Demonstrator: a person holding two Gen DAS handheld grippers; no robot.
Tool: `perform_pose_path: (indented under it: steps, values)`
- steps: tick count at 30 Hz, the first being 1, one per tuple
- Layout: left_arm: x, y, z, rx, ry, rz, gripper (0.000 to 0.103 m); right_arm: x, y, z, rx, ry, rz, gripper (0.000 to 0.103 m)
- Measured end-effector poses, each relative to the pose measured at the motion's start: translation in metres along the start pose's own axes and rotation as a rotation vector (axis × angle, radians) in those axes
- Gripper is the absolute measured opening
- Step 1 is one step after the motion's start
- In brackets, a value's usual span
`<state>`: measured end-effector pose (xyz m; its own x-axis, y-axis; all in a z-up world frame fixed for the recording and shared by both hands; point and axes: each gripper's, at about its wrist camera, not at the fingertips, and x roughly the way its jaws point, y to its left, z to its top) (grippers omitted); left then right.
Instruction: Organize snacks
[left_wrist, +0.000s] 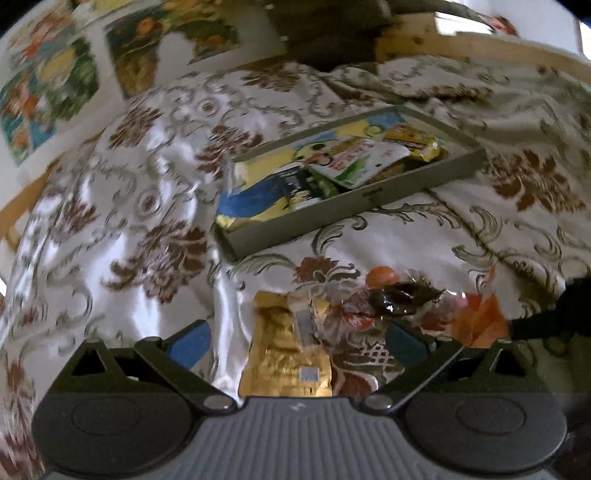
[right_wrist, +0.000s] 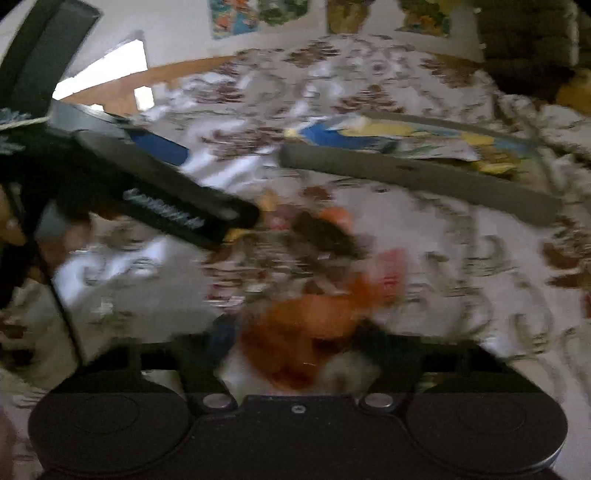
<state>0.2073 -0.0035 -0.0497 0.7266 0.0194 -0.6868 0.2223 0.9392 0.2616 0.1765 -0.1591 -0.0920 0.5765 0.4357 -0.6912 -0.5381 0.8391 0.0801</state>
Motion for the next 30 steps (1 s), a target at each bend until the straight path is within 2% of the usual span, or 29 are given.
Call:
perform_pose_path:
  steps: [4, 13, 18, 23, 24, 26, 30]
  values:
    - [0.008, -0.011, 0.005, 0.096, -0.032, -0.003, 0.103, 0.0, -0.018, 0.004, 0.033, 0.015, -0.017, 0.065]
    - [0.03, -0.035, 0.015, 0.271, -0.01, -0.112, 0.103, -0.006, -0.052, 0.006, 0.047, 0.041, -0.07, 0.064]
    - [0.047, -0.043, 0.02, 0.288, 0.029, -0.105, 0.103, -0.008, -0.06, 0.006, 0.073, 0.043, -0.067, 0.065]
    - [0.059, -0.049, 0.019, 0.297, 0.091, -0.136, 0.101, -0.007, -0.059, 0.006, 0.07, 0.04, -0.065, 0.065]
    - [0.06, -0.05, 0.018, 0.301, 0.102, -0.134, 0.1, -0.007, -0.059, 0.006, 0.071, 0.04, -0.065, 0.065]
    - [0.059, -0.051, 0.016, 0.299, 0.116, -0.157, 0.089, -0.008, -0.059, 0.006, 0.075, 0.04, -0.063, 0.065]
    - [0.054, -0.052, 0.017, 0.282, 0.131, -0.155, 0.084, -0.008, -0.059, 0.007, 0.074, 0.041, -0.063, 0.065]
